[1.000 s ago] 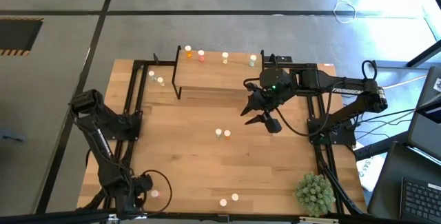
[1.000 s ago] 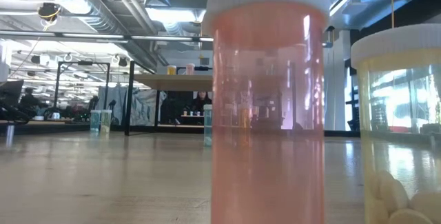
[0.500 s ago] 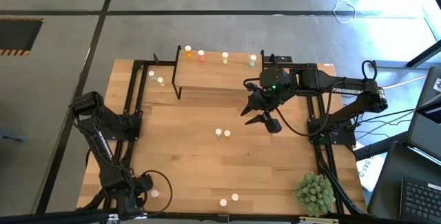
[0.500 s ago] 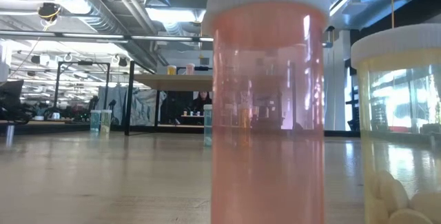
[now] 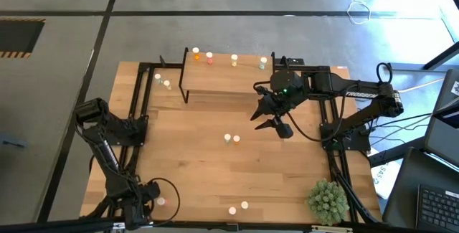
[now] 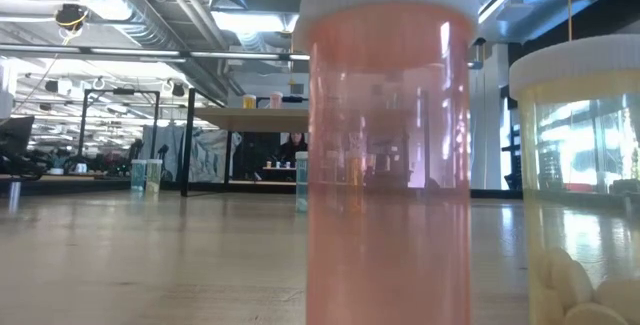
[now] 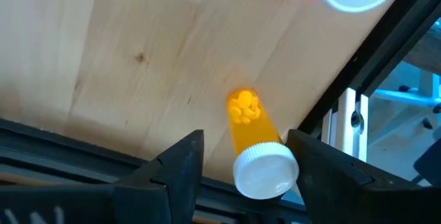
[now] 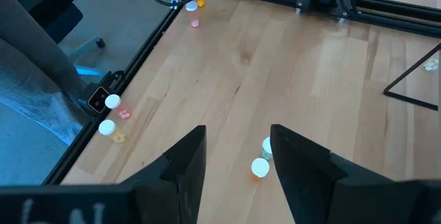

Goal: Pick and place medicine bottles onto shelf by color
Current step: Put the bottom orange pill bottle on the shelf aligned with the other orange pill bottle

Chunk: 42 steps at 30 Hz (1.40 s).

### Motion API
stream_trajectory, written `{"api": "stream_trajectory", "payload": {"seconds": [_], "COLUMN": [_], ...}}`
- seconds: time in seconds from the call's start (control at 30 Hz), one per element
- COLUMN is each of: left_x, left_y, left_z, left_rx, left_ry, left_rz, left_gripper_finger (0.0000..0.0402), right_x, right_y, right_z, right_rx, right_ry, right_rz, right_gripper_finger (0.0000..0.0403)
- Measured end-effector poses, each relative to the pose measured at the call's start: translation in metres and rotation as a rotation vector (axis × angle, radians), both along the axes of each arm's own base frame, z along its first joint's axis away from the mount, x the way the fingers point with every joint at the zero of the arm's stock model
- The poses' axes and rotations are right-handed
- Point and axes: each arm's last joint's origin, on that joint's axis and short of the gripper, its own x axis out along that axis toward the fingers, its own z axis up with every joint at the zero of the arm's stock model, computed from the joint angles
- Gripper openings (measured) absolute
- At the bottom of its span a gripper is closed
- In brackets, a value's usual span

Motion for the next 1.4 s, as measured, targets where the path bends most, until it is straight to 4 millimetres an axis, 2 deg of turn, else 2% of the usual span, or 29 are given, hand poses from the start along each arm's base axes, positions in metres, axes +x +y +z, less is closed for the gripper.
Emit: {"api": "stream_trajectory", "payload": {"seconds": [0.43,0.7,0.93,1.13,1.4], "left_x": [-0.001,0.002,0.014,0.025,0.041], "left_y": [0.0,-0.005,-0.01,-0.011,0.004], "left_z": [0.001,0.009,0.035,0.07,0.121], "left_rx": [-0.021,-0.049,-0.09,-0.095,-0.074], "left_ry": [0.041,0.028,0.056,0.067,0.087], "left_rz": [-0.012,-0.012,0.014,0.034,0.099], "left_gripper_finger": [0.01,0.009,0.009,0.009,0.009], "right_x": [0.0,0.0,0.0,0.0,0.0], "right_y": [0.0,0.0,0.0,0.0,0.0], "right_z": [0.0,0.0,0.0,0.0,0.0], "right_rx": [0.0,0.001,0.001,0.001,0.001], "right_ry": [0.0,0.0,0.0,0.0,0.0], "right_rz": [0.0,0.001,0.001,0.001,0.001], "right_gripper_finger": [0.0165,0.0165,0.0165,0.0165,0.0165]}}
